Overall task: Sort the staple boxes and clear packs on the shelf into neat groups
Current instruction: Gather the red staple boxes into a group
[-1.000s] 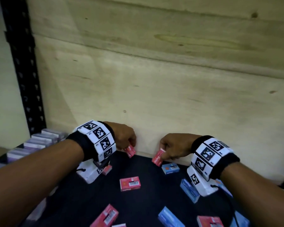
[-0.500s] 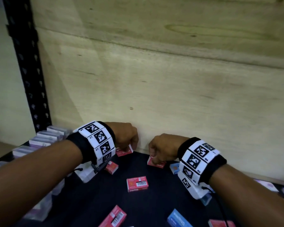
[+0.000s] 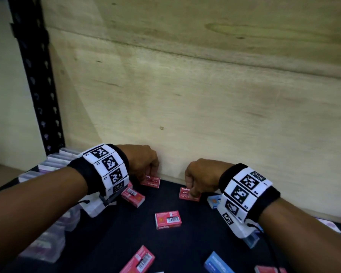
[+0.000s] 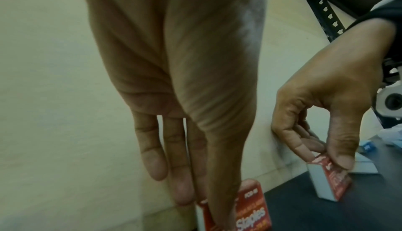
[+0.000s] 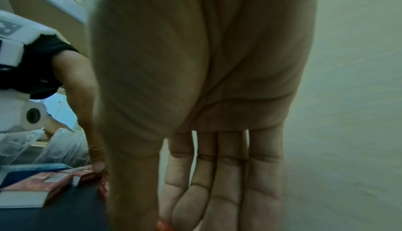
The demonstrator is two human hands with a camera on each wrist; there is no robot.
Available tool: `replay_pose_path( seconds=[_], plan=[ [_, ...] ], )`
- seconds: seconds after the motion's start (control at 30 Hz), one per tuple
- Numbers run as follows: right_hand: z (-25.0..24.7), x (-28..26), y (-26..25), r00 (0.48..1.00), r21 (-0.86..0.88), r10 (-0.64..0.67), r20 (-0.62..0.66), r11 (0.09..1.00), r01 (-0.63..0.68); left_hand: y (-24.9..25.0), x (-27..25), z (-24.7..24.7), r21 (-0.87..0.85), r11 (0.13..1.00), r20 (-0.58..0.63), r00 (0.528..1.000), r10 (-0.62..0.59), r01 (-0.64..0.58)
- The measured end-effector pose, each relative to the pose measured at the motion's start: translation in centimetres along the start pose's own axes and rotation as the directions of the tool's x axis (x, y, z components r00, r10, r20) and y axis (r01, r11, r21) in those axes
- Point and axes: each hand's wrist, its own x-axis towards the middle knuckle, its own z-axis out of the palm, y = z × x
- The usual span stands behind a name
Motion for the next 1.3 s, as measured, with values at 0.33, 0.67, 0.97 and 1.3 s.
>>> replay_pose_path(
  seconds=[0.33, 0.67, 0.97, 1.3],
  plan=[
    [0.1, 1.6, -1.8, 0.991, -0.060, -0.033, -0.129, 0.998, 0.026, -0.7, -0.1, 0.1, 0.009, 1.000, -0.081, 0.997, 0.006, -0.005],
    [-0.1, 1.5, -2.3, 0.980, -0.074, -0.051, -0.191, 0.997, 0.038, -2.2, -1.9, -1.2, 0.173, 0.969, 0.063, 0.980, -0.186, 0.173],
    [-0.2, -0.8, -2.9, 0.990, 0.055, -0.132, 0.055, 0.990, 0.129, -0.9, -0.9, -0.7, 0.259, 0.956, 0.166, 0.969, -0.185, 0.138],
    [1.2, -2.0, -3.8, 0.974, 0.097, -0.136, 0.183, 0.988, 0.120, 0.4, -0.6, -0.4, 0.442, 0.893, 0.176, 0.968, -0.179, 0.085]
  ],
)
